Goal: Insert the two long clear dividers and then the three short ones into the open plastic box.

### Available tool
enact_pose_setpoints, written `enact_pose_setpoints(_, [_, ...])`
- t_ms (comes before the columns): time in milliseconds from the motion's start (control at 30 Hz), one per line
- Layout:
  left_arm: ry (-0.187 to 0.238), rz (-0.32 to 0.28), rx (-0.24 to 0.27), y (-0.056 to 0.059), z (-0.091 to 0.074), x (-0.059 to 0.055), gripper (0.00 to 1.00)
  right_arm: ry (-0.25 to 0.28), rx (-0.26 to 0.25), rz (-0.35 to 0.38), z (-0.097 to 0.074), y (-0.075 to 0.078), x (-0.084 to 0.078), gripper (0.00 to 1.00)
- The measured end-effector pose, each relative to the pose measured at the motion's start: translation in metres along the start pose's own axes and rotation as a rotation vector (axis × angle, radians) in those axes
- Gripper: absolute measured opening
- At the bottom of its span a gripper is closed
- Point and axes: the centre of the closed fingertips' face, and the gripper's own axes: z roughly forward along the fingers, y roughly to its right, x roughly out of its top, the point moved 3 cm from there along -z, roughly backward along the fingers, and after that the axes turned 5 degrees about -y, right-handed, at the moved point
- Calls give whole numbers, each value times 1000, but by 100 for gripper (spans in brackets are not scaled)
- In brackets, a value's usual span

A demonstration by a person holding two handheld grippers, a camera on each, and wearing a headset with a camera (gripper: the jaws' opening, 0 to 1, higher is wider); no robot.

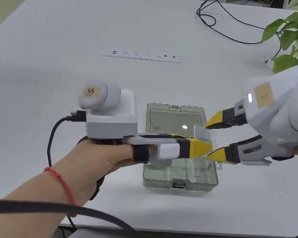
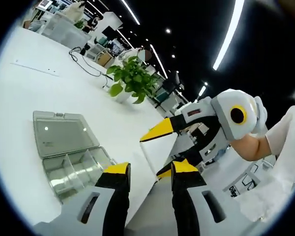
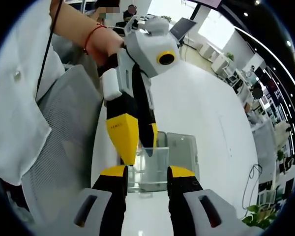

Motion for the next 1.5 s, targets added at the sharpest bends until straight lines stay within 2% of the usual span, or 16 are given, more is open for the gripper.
enact_pose_setpoints(300, [6, -41, -14, 0, 0, -1, 11, 13, 8, -4, -1, -4, 6, 33])
enact_pose_setpoints(600, [4, -62, -26, 1, 1, -3, 2, 8, 6, -5, -1, -5, 7, 33])
enact_pose_setpoints(1033, [27, -121, -29, 1, 1, -5, 0, 6, -2, -18, 1, -6, 6, 33])
enact_pose_setpoints(1200, [32, -105, -18, -3, -1, -5, 0, 10, -6, -16, 1, -6, 7, 33])
enact_pose_setpoints(1267, [32, -121, -22, -3, -2, -6, 0, 18, -6, -7, 0, -5, 8, 34])
enact_pose_setpoints(1433, [23, -53, -5, -4, -5, -6, 0, 61, 3, 40, -8, 1, 11, 34])
enact_pose_setpoints(1500, [8, 31, 0, -4, -6, -7, 0, 94, 30, 80, -12, 2, 12, 34])
